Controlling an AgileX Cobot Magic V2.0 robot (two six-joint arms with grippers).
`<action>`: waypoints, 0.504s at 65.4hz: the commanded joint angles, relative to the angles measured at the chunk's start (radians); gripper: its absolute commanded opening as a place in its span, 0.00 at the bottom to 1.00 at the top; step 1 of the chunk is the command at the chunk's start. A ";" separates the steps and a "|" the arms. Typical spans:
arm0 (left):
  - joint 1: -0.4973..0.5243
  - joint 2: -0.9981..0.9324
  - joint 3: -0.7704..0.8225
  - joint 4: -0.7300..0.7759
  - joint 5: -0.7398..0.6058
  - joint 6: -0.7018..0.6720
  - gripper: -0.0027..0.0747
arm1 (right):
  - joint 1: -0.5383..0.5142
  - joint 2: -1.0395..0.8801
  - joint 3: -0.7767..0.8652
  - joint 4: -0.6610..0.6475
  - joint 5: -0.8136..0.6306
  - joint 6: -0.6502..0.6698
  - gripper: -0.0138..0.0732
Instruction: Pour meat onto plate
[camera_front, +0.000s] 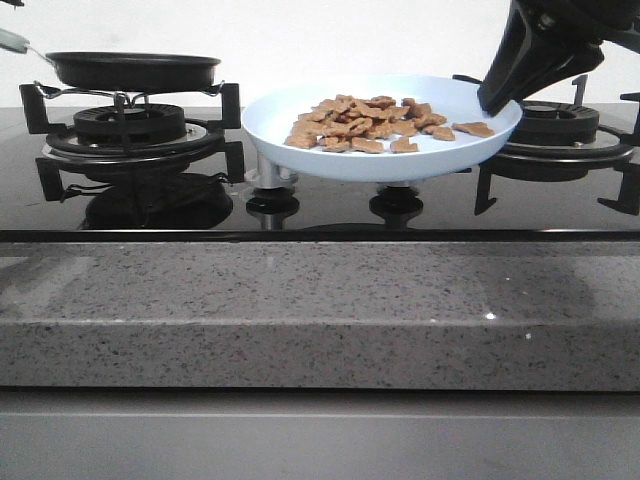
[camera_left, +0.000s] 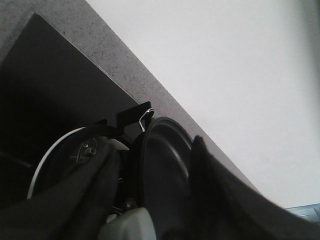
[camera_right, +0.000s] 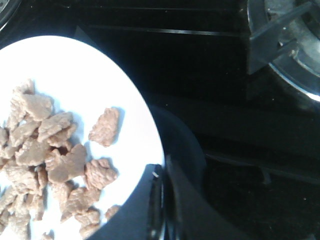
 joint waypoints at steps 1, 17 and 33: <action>0.020 -0.050 -0.032 -0.033 0.036 0.006 0.57 | -0.002 -0.043 -0.027 0.025 -0.048 -0.006 0.08; 0.105 -0.063 -0.032 0.058 0.052 0.003 0.57 | -0.002 -0.043 -0.027 0.025 -0.048 -0.006 0.08; 0.182 -0.149 -0.121 0.346 0.042 -0.073 0.57 | -0.002 -0.043 -0.027 0.025 -0.048 -0.006 0.08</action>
